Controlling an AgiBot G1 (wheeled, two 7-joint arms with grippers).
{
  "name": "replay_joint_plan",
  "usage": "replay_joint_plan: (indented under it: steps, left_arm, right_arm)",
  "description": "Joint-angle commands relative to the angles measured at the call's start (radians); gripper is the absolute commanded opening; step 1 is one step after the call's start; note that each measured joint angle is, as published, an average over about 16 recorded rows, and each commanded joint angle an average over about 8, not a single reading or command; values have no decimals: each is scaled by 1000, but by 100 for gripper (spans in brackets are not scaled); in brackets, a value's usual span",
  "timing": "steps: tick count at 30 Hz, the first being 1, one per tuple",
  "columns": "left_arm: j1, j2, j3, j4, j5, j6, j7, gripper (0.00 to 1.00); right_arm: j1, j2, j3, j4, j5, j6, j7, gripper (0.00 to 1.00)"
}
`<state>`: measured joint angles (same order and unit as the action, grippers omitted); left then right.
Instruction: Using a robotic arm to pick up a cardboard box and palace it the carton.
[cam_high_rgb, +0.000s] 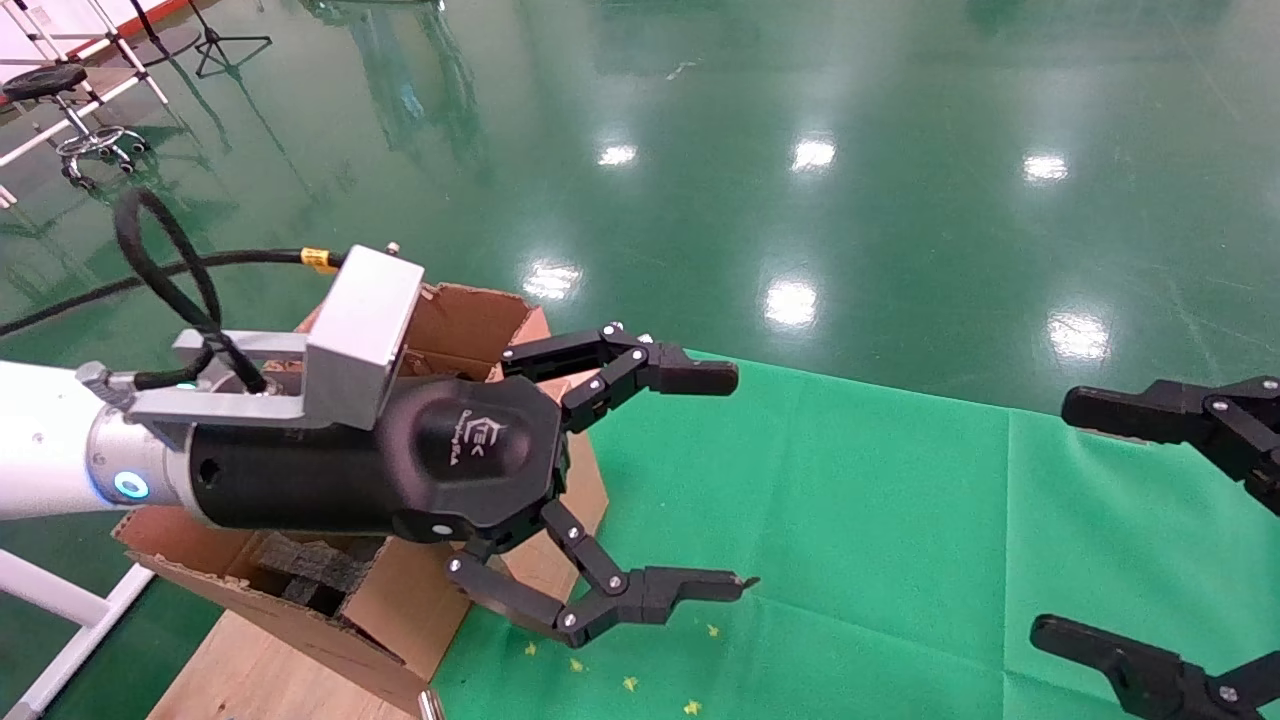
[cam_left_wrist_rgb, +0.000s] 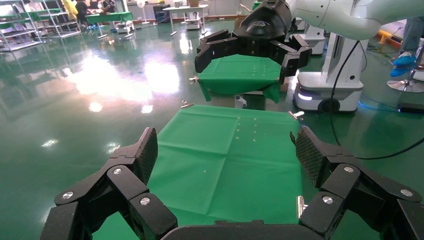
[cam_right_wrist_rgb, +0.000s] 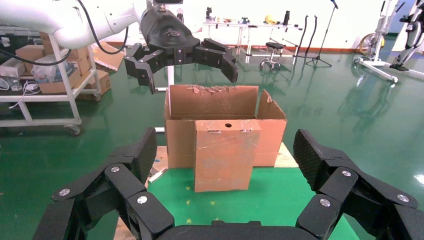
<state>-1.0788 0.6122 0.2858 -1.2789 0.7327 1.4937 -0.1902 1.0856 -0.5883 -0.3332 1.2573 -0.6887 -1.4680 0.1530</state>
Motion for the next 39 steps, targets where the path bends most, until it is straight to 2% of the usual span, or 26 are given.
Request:
replay_joint_plan:
  steps: [1, 18, 19, 20, 26, 27, 28, 33, 39]
  left_arm:
    - [0, 0, 0, 0, 0, 0, 0, 100]
    - [1, 0, -1, -1, 0, 0, 0, 100]
    - [1, 0, -1, -1, 0, 0, 0, 100]
    - [0, -1, 0, -1, 1, 0, 0, 100]
    - [-24, -25, 20, -26, 68, 0, -16, 100]
    - [-36, -32, 28, -34, 91, -1, -24, 100]
    - [-49, -38, 36, -42, 116, -3, -35, 100]
    - [-115, -60, 72, -60, 224, -20, -102, 100]
    - [-134, -70, 79, -61, 261, -37, -143, 100]
  right_arm:
    - [0, 0, 0, 0, 0, 0, 0, 100]
    - [0, 0, 0, 0, 0, 0, 0, 100]
    - [0, 0, 0, 0, 0, 0, 0, 96]
    - [0, 0, 0, 0, 0, 0, 0, 87]
    - [0, 0, 0, 0, 0, 0, 0, 12]
    - [0, 0, 0, 0, 0, 0, 0, 4]
    - [0, 0, 0, 0, 0, 0, 0, 0]
    - [0, 0, 0, 0, 0, 0, 0, 0]
    - [0, 0, 0, 0, 0, 0, 0, 0]
